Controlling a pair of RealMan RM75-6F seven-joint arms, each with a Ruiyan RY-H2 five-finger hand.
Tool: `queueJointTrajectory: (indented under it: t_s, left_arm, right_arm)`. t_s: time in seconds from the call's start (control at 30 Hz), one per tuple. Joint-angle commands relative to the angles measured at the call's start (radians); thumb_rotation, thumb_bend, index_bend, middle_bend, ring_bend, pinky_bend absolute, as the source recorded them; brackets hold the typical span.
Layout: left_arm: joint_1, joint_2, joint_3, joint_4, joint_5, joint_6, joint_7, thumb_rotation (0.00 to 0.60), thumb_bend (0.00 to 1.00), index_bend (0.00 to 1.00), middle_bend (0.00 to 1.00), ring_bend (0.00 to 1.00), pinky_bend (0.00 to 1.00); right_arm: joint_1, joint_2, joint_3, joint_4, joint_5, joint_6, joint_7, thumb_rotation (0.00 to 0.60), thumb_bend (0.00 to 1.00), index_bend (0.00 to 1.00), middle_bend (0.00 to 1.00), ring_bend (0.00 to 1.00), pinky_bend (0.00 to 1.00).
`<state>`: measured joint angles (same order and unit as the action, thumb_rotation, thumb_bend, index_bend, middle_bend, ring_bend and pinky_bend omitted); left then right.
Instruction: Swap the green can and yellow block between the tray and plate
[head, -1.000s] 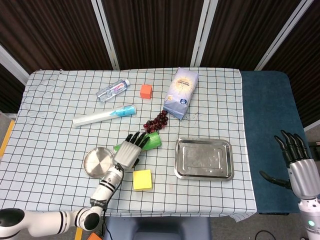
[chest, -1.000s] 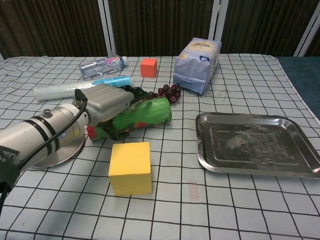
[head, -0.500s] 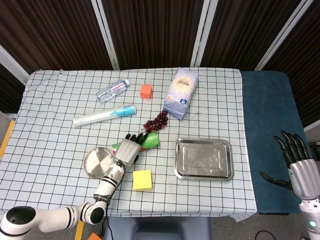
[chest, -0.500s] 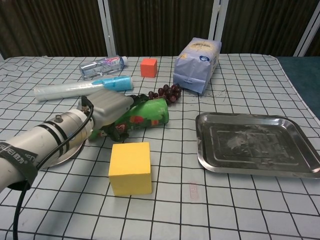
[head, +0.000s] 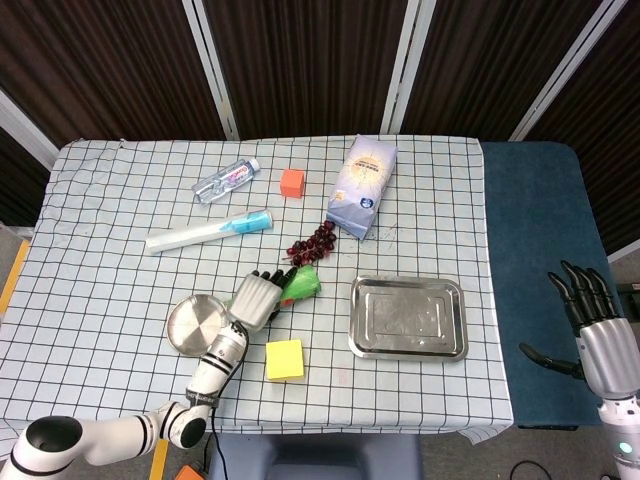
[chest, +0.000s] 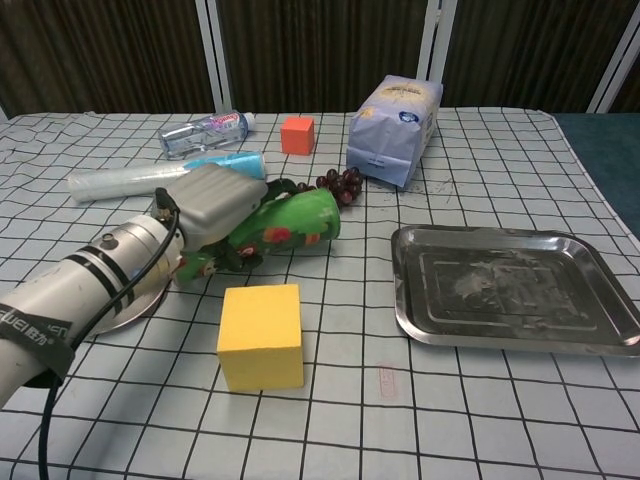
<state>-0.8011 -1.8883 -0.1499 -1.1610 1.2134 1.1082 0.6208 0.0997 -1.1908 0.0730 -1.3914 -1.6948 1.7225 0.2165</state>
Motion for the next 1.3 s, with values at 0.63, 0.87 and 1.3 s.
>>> queueJointTrajectory:
  t_s: [0.63,0.87,1.3]
  left_arm:
    - [0.233,0.301,0.140,-0.236,0.116,0.165,-0.143,0.600,0.51,0.32,0.57,0.53,0.65]
    - [0.266,0.272,0.140,-0.178,0.111,0.149,-0.197,0.600,0.50,0.31,0.53,0.51,0.61]
    - [0.295,0.318,0.140,-0.252,0.095,0.119,-0.118,0.600,0.43,0.05,0.20,0.20,0.34]
  right_arm:
    - [0.002,-0.006,-0.002,-0.009,0.005,-0.013,-0.025,0.600,0.00,0.01,0.00,0.00,0.00]
    - [0.003,-0.005,0.002,-0.015,0.014,-0.021,-0.031,0.600,0.00,0.01,0.00,0.00,0.00]
    - [0.003,-0.015,0.006,0.004,0.001,0.002,-0.019,0.600,0.00,0.03,0.00,0.00,0.00]
